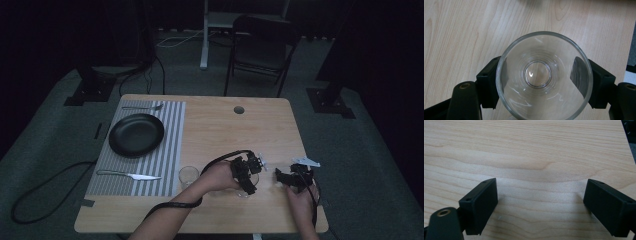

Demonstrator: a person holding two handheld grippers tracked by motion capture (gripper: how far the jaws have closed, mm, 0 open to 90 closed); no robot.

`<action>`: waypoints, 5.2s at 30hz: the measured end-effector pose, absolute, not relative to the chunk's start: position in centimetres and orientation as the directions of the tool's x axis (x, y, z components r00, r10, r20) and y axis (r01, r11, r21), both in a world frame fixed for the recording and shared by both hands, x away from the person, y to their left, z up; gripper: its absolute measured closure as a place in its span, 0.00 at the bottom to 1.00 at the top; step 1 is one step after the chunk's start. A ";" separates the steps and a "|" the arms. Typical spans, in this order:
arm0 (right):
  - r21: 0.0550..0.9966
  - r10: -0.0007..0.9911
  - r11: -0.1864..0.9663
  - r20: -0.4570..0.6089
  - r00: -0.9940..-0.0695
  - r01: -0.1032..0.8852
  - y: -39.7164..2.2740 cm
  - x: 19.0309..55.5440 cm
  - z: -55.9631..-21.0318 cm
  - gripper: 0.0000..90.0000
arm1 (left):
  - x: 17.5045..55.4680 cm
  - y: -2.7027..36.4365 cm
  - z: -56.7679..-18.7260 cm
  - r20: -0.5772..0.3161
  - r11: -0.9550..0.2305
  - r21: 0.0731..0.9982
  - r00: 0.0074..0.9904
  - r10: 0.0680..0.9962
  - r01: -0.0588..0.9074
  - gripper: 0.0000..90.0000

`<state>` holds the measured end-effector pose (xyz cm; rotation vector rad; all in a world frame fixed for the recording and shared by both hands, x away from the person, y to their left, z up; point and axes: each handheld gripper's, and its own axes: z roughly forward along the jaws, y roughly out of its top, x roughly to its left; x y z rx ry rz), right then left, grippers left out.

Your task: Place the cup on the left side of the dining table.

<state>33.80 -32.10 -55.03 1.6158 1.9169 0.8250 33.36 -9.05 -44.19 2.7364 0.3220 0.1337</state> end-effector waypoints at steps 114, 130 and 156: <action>0.721 0.985 0.113 0.009 -0.172 0.684 -32.1 33.8 -55.0 0.13 | 40.1 18.9 -43.8 0.062 -0.504 0.492 0.549 0.833 0.709 0.32; 0.721 0.985 0.112 0.009 -0.171 0.684 -32.1 33.8 -55.0 0.13 | 39.6 20.2 -44.7 -0.002 -0.427 0.554 0.514 0.858 0.715 0.31; 0.721 0.985 0.112 0.009 -0.171 0.684 -32.1 33.8 -55.0 0.13 | 36.2 22.9 -46.6 -0.023 -0.329 0.633 0.442 0.897 0.700 0.00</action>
